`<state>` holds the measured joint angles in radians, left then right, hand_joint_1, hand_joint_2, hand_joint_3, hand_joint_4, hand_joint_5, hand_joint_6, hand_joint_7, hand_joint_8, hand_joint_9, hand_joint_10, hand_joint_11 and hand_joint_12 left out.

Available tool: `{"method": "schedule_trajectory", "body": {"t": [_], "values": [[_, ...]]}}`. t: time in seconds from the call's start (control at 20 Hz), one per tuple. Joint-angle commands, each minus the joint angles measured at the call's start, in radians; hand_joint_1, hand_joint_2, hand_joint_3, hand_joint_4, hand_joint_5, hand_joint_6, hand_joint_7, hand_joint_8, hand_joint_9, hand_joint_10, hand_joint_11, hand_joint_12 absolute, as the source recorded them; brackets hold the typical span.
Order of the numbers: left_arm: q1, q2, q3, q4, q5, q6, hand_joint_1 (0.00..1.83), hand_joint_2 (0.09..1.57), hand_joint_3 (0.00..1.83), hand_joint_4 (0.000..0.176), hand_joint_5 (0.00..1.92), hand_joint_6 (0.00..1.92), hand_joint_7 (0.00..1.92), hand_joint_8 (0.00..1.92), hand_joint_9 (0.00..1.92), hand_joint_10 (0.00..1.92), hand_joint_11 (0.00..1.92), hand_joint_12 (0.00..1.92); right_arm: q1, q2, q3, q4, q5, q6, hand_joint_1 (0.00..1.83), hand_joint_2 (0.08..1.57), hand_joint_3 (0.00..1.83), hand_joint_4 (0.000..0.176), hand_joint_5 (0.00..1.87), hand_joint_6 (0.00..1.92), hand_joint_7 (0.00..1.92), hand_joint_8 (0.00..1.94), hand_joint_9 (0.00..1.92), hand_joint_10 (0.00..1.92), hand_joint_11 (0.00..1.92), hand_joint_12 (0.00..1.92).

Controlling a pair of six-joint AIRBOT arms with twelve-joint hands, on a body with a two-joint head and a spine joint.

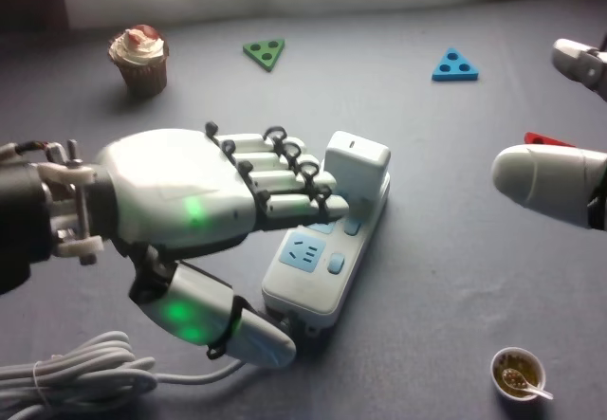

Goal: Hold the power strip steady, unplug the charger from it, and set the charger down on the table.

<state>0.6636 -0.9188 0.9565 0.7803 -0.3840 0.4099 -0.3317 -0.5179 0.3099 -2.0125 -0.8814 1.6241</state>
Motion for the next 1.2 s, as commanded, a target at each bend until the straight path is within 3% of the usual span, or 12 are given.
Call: {"method": "schedule_trajectory", "body": {"t": [0.0, 0.2, 0.3, 0.4, 0.5, 0.65, 0.9, 1.15], "values": [[-0.008, -0.006, -0.003, -0.018, -0.07, -0.004, 0.01, 1.01, 0.0, 0.0, 0.07, 0.0, 0.06, 0.0, 0.04, 0.0, 0.01, 0.05, 0.006, 0.007, -0.005, -0.027, -0.088, 0.009, 0.11, 0.94, 0.0, 0.0, 0.05, 0.0, 0.09, 0.0, 0.11, 0.0, 0.06, 0.15], [-0.008, -0.024, 0.002, -0.016, -0.051, -0.009, 0.0, 1.01, 0.0, 0.0, 0.11, 0.01, 0.09, 0.01, 0.07, 0.01, 0.03, 0.05, 0.004, -0.032, 0.017, -0.005, -0.072, 0.032, 0.32, 0.95, 0.0, 0.0, 0.09, 0.01, 0.13, 0.01, 0.14, 0.01, 0.1, 0.17], [-0.008, -0.043, 0.004, -0.016, -0.045, -0.014, 0.0, 1.01, 0.0, 0.0, 0.12, 0.01, 0.11, 0.01, 0.09, 0.01, 0.04, 0.05, 0.004, -0.07, 0.043, -0.004, -0.066, 0.032, 0.51, 0.95, 0.0, 0.0, 0.1, 0.01, 0.16, 0.01, 0.17, 0.02, 0.14, 0.19], [-0.004, -0.061, 0.006, -0.016, -0.043, -0.02, 0.01, 1.01, 0.0, 0.0, 0.11, 0.01, 0.1, 0.0, 0.07, 0.0, 0.03, 0.05, 0.016, -0.113, 0.079, -0.004, -0.071, 0.032, 0.75, 0.99, 0.0, 0.0, 0.06, 0.0, 0.11, 0.0, 0.14, 0.0, 0.02, 0.42], [-0.004, -0.073, 0.005, -0.016, -0.032, -0.023, 0.01, 1.01, 0.0, 0.0, 0.11, 0.0, 0.09, 0.0, 0.07, 0.0, 0.03, 0.05, 0.026, -0.141, 0.115, -0.011, -0.072, 0.032, 1.03, 1.01, 0.0, 0.0, 0.07, 0.0, 0.09, 0.0, 0.11, 0.0, 0.0, 0.38], [0.01, -0.09, 0.006, -0.017, -0.017, -0.027, 0.0, 1.0, 0.0, 0.0, 0.1, 0.0, 0.08, 0.0, 0.06, 0.0, 0.03, 0.04, 0.03, -0.187, 0.166, -0.029, -0.08, 0.032, 1.14, 1.06, 0.0, 0.0, 0.11, 0.0, 0.14, 0.0, 0.17, 0.01, 0.0, 0.48], [0.045, -0.103, 0.018, -0.019, -0.023, -0.027, 0.0, 1.0, 0.0, 0.0, 0.11, 0.01, 0.09, 0.01, 0.07, 0.0, 0.04, 0.04, 0.024, -0.251, 0.222, -0.078, -0.08, 0.032, 1.14, 1.05, 0.0, 0.0, 0.12, 0.0, 0.16, 0.0, 0.19, 0.0, 0.0, 0.56], [0.052, -0.117, 0.034, -0.024, -0.02, -0.027, 0.0, 1.01, 0.0, 0.0, 0.11, 0.0, 0.09, 0.0, 0.06, 0.0, 0.04, 0.04, 0.031, -0.31, 0.274, -0.097, -0.08, 0.032, 1.12, 1.06, 0.0, 0.0, 0.14, 0.0, 0.16, 0.01, 0.17, 0.0, 0.0, 0.44]]}}
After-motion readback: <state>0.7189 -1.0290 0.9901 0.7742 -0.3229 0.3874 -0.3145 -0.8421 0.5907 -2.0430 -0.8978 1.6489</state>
